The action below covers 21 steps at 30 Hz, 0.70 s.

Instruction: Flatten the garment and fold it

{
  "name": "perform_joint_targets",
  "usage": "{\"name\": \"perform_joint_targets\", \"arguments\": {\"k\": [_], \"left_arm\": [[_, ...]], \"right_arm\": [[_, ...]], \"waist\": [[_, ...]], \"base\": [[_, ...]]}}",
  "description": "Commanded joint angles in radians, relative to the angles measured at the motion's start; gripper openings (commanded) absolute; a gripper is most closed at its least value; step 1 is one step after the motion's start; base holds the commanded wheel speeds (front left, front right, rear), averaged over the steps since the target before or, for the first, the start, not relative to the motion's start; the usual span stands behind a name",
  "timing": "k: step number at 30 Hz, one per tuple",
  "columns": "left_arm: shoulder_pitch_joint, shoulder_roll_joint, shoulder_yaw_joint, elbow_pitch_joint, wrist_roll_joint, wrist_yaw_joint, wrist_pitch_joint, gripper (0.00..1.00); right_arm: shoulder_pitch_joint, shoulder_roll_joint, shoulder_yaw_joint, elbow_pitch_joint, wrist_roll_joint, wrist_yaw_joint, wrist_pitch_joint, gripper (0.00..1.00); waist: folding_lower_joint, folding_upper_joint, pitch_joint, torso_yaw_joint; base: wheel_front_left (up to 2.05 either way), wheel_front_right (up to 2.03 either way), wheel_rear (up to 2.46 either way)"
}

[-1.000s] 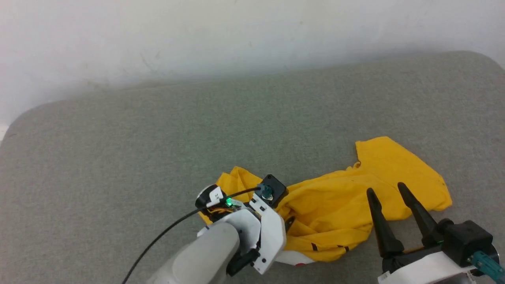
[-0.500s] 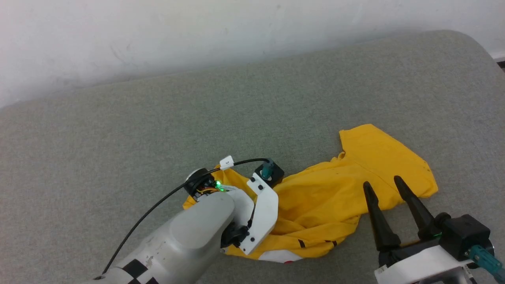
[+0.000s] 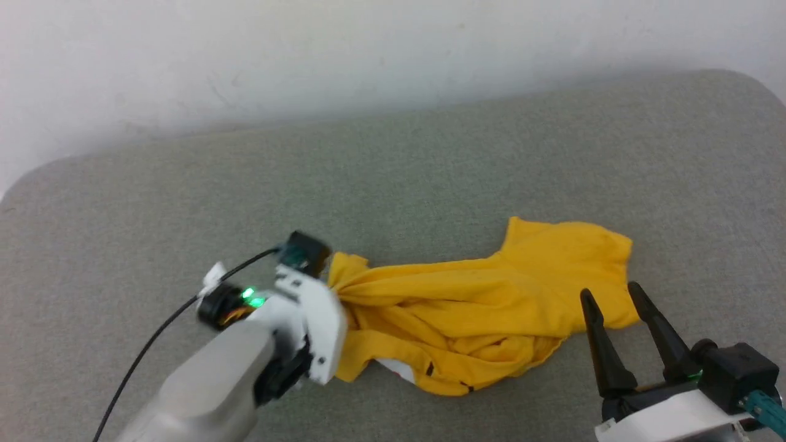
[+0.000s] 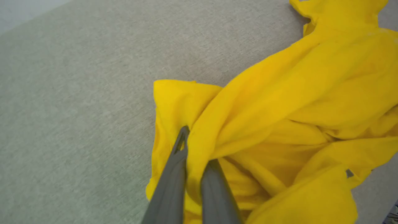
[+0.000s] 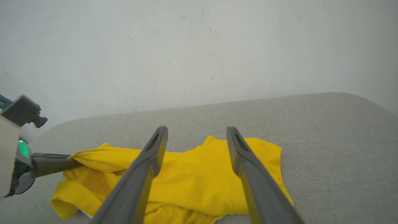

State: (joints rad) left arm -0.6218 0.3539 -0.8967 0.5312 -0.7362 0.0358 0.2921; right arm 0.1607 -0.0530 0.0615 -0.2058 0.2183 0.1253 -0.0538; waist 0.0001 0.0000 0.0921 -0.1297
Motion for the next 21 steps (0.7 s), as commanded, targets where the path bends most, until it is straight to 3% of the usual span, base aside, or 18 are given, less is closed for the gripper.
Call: {"name": "perform_joint_targets", "arguments": {"k": [1, 6, 10, 14, 15, 16, 21], "left_arm": [[0.055, 0.03, 0.013, -0.03, -0.01, 0.028, -0.011, 0.0], [0.316, 0.186, 0.084, -0.286, -0.077, 0.21, -0.011, 0.0], [0.545, 0.263, 0.121, -0.484, -0.157, 0.354, 0.015, 0.0], [0.684, 0.289, 0.133, -0.609, -0.214, 0.424, 0.027, 0.0], [0.699, 0.287, 0.136, -0.629, -0.223, 0.429, 0.023, 0.39], [0.706, 0.286, 0.138, -0.646, -0.224, 0.431, 0.016, 1.0], [0.648, 0.282, 0.172, -0.705, -0.171, 0.414, -0.07, 1.0]], "right_arm": [[0.011, 0.003, -0.004, -0.002, 0.008, 0.005, -0.003, 1.0], [0.033, 0.003, -0.022, -0.006, 0.013, 0.005, -0.002, 1.0], [0.045, 0.003, -0.02, -0.009, 0.014, 0.005, -0.002, 1.0], [0.05, 0.003, -0.024, -0.014, 0.016, 0.005, -0.003, 1.0], [0.049, 0.003, -0.023, -0.014, 0.015, 0.005, -0.003, 1.0], [0.049, 0.003, -0.021, -0.015, 0.015, 0.005, -0.002, 1.0], [0.041, 0.003, -0.018, -0.02, 0.01, 0.005, 0.004, 1.0]], "waist": [[-0.0001, 0.0, -0.027, 0.028], [-0.0001, 0.0, -0.045, 0.067], [-0.0001, 0.0, -0.054, 0.09], [-0.0001, 0.0, -0.056, 0.113], [-0.0001, 0.0, -0.057, 0.117], [-0.0001, 0.0, -0.057, 0.118], [-0.0001, 0.0, -0.062, 0.116]], "base": [[0.0, 0.0, 0.0], [0.0, 0.0, 0.0], [0.0, 0.0, 0.0], [0.0, 0.0, 0.0], [0.0, 0.0, 0.0], [0.0, 0.0, 0.0], [0.0, 0.0, 0.0]]}}
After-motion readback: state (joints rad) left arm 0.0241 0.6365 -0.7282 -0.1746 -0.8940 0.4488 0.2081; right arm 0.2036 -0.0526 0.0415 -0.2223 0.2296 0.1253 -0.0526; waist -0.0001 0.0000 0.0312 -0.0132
